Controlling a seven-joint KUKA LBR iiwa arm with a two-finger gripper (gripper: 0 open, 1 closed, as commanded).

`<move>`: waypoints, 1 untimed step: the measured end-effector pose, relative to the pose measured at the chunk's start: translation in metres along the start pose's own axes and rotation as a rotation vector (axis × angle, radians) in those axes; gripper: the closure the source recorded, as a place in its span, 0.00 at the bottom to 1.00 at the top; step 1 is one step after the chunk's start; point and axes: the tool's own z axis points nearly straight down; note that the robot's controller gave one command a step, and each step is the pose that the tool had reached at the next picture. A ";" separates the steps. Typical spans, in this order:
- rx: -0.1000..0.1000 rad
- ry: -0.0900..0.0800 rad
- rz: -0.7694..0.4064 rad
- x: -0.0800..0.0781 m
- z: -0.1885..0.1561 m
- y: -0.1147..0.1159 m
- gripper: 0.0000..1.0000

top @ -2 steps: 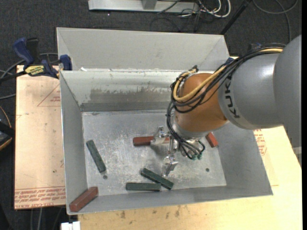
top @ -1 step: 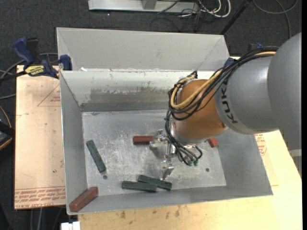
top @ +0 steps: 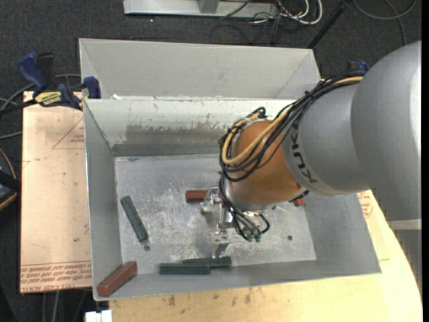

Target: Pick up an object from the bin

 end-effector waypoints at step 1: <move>-0.006 -0.004 0.105 0.004 0.000 0.006 0.00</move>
Offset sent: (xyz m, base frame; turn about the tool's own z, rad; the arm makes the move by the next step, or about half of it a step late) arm 0.0128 -0.0607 -0.0062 0.0356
